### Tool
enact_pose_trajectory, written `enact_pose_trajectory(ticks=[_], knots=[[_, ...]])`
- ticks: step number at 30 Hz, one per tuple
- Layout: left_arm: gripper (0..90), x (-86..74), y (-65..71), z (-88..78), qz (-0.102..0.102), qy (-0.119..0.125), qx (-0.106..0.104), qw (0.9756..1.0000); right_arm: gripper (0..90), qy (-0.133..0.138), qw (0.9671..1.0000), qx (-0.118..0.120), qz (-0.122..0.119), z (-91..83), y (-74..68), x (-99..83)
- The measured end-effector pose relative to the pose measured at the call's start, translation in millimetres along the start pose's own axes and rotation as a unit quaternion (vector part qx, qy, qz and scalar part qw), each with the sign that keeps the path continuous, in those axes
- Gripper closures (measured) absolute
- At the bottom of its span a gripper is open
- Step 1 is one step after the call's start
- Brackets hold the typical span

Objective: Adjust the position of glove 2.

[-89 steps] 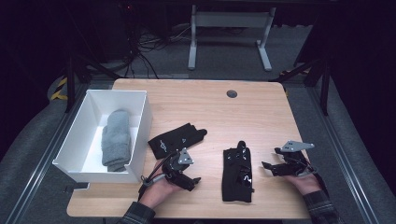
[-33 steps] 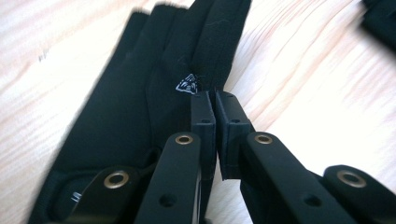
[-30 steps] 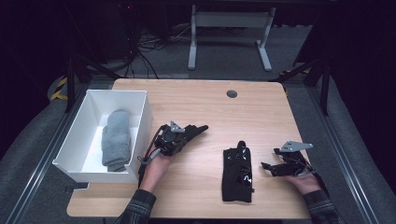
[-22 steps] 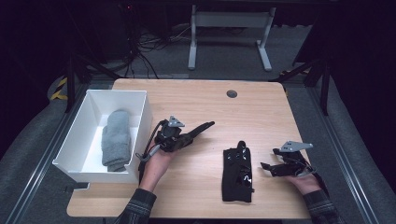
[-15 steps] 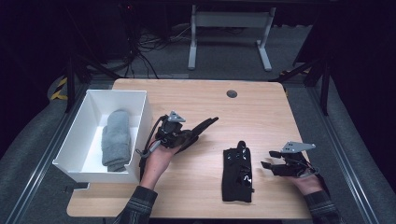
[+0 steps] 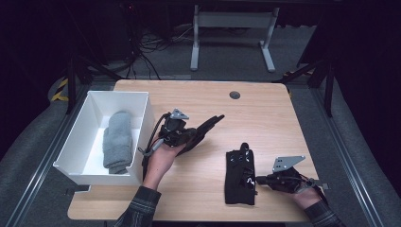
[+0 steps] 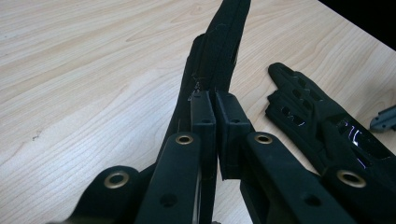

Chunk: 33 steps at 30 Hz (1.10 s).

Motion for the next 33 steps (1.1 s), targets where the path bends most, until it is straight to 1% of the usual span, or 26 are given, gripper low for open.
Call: enact_pose_trajectory(ticks=[4, 5, 9, 10, 11, 13, 20, 23, 27, 28, 29, 30, 32, 33], knots=[[87.4, 0.1, 0.7, 0.5, 0.000, 0.000, -0.001, 1.0000, 90.0, -0.002, 0.9999, 0.013, -0.006, 5.9, -6.2, 3.4], [87.4, -0.3, 0.8, 1.1, 0.002, -0.002, -0.002, 1.0000, 90.0, -0.003, 0.9999, 0.015, -0.006, 7.7, -7.5, 4.4], [87.5, -0.9, 1.5, 1.8, 0.002, -0.005, -0.002, 1.0000, 90.0, -0.005, 0.9998, 0.018, -0.010, 13.4, -10.2, 8.3], [87.4, -0.9, 1.6, 2.1, 0.002, -0.006, -0.002, 1.0000, 90.0, -0.006, 0.9996, 0.021, -0.017, 18.2, -12.1, 12.8], [87.4, -0.9, 1.6, 2.1, 0.002, -0.006, -0.002, 1.0000, 90.0, -0.006, 0.9996, 0.021, -0.017, 18.2, -12.1, 12.8], [87.4, -1.2, 1.6, 2.8, 0.001, -0.006, -0.002, 1.0000, 90.0, -0.007, 0.9995, 0.024, -0.021, 24.6, -14.8, 18.8], [87.4, -2.1, 0.8, 3.6, 0.000, -0.010, -0.001, 0.9999, 90.0, -0.010, 0.9992, 0.025, -0.030, 36.2, -18.4, 30.4], [87.4, -2.3, 0.3, 3.2, -0.003, -0.011, -0.001, 0.9999, 90.0, -0.009, 0.9990, 0.026, -0.036, 43.4, -20.9, 38.0], [87.4, -1.3, 1.1, 1.8, -0.003, -0.009, -0.004, 0.9999, 90.0, -0.001, 0.9989, 0.023, -0.040, 42.1, -20.9, 42.0], [87.4, -0.5, 1.5, 1.4, -0.002, -0.008, -0.005, 1.0000, 90.0, 0.004, 0.9991, 0.020, -0.038, 40.7, -19.9, 42.9], [87.4, 0.5, 3.3, 1.4, -0.007, -0.006, -0.009, 0.9999, 90.0, 0.007, 0.9992, 0.016, -0.035, 39.4, -17.9, 43.4], [87.4, 1.4, 4.2, 1.7, -0.005, -0.005, -0.012, 0.9999, 90.0, 0.009, 0.9994, 0.013, -0.033, 38.5, -15.2, 43.6], [87.4, 2.8, 6.9, 1.9, -0.005, -0.008, -0.014, 0.9999, 90.0, 0.009, 0.9995, 0.006, -0.028, 38.9, -10.8, 43.7], [87.4, 3.8, 9.0, 2.5, -0.006, -0.009, -0.016, 0.9998, 90.0, 0.009, 0.9995, 0.006, -0.028, 38.9, -10.8, 43.7]])
Point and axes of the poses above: each handheld gripper's, and its own axes: z roughly forward along the jaws, x roughly out of its top, y roughly to its right, the point moved 7 cm from there along z, roughly forward along the jaws, and after that the axes turned 6 degrees about z, right-handed, at the moved point
